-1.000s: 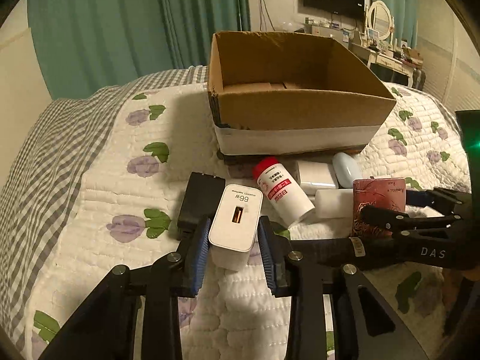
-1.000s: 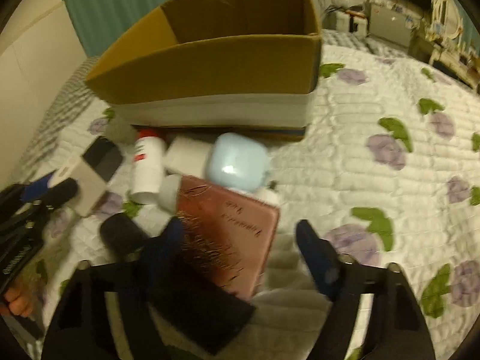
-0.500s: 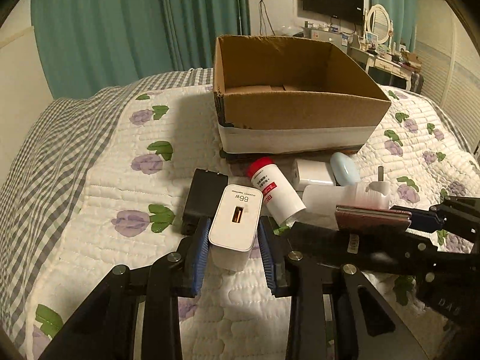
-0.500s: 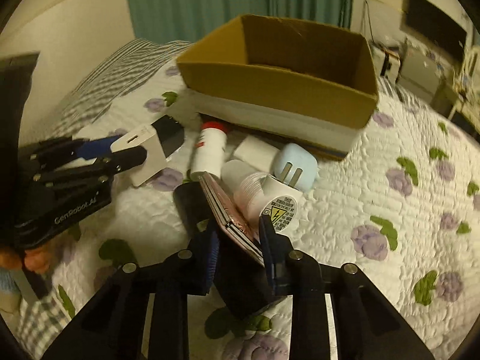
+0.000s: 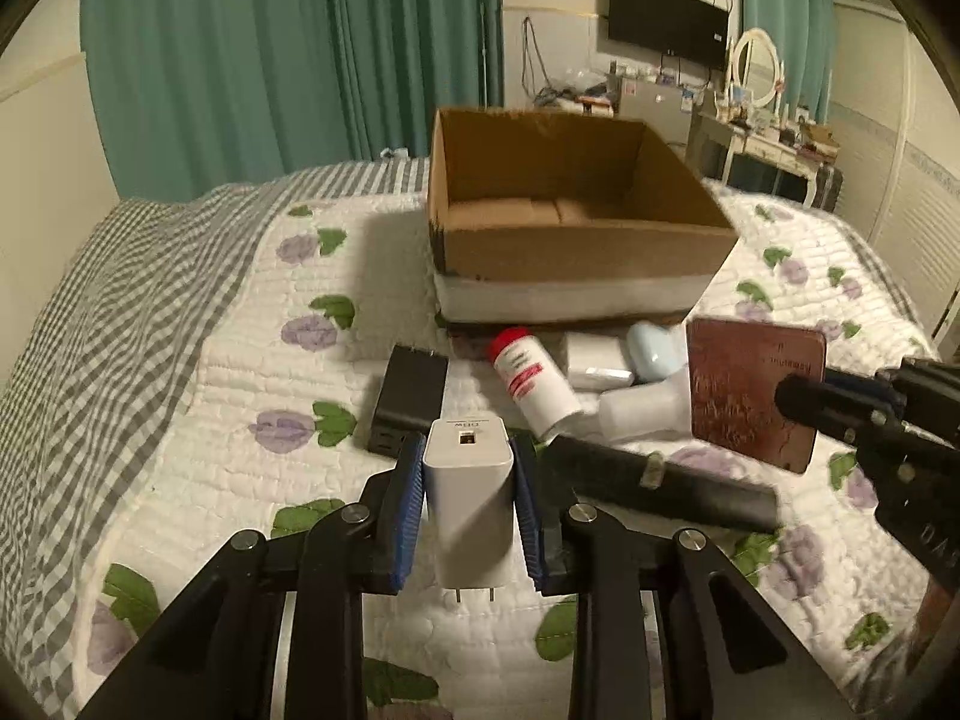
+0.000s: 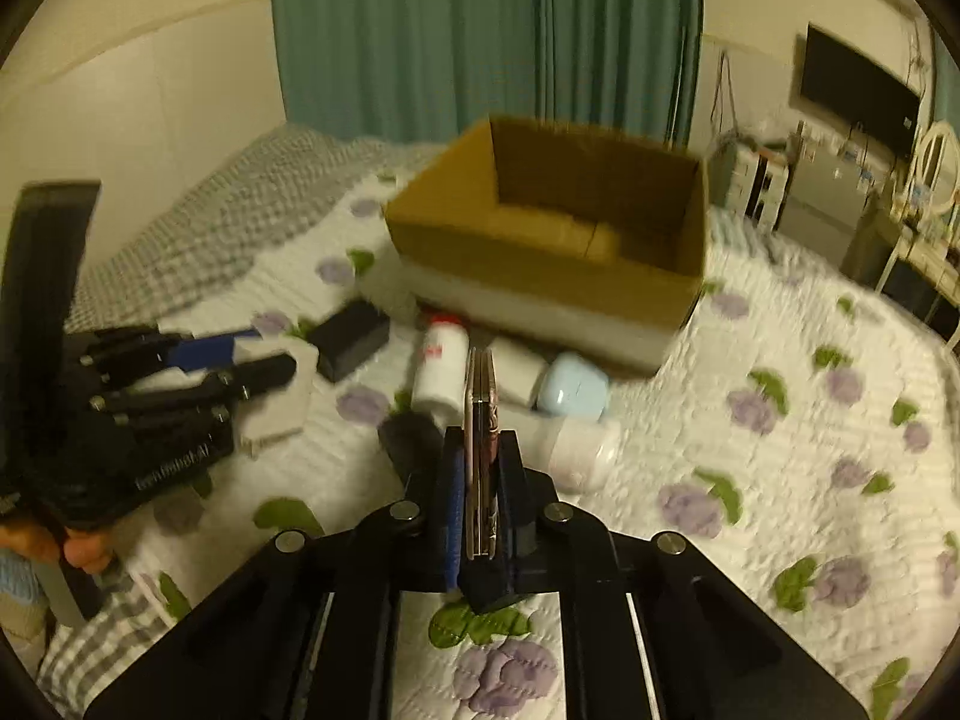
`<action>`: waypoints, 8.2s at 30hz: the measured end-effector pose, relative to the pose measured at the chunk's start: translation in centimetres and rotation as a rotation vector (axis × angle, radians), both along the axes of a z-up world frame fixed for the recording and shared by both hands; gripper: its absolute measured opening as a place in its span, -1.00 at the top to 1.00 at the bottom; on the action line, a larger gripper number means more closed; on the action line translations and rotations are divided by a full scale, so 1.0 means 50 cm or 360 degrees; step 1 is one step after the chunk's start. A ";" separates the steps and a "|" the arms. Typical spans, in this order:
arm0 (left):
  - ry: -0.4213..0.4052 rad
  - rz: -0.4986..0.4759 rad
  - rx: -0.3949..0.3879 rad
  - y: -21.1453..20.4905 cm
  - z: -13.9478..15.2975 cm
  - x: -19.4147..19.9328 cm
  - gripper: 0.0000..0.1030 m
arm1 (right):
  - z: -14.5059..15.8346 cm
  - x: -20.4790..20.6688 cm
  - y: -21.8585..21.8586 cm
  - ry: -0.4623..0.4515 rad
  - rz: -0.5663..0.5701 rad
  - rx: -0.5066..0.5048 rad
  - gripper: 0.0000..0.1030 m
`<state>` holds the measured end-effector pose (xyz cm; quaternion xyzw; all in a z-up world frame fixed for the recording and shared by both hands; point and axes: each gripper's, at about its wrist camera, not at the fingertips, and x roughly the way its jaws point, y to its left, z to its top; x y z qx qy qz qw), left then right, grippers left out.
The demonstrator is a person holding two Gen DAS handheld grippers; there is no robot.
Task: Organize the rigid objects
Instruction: 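Carry the white charger with the left gripper into the box while the right gripper drops the card case in, then grasp the black charger with the left gripper while the right gripper grasps the black cylindrical bottle, then lower the black charger into the box with the left gripper while the right gripper drops the black bottle in, then grasp the red-capped pill bottle with the left gripper while the right gripper grasps the white cylindrical device, then drop the pill bottle into the box with the left gripper while the right gripper drops the white device in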
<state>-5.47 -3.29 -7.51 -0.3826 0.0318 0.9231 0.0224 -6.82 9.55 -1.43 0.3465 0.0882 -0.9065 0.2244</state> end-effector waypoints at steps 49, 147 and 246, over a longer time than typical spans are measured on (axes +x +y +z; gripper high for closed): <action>0.0318 0.0054 -0.0072 0.022 0.139 -0.268 -0.34 | 0.102 -0.331 0.071 0.0115 -0.0243 -0.0132 -0.39; -0.0056 -0.0149 -0.0049 0.190 -0.026 -0.475 0.13 | 0.044 -0.367 0.170 0.0046 -0.0226 -0.0154 0.22; -0.0124 0.0015 -0.0052 0.037 -0.117 -0.090 0.28 | -0.169 -0.156 0.013 -0.0092 0.0099 0.0482 -0.15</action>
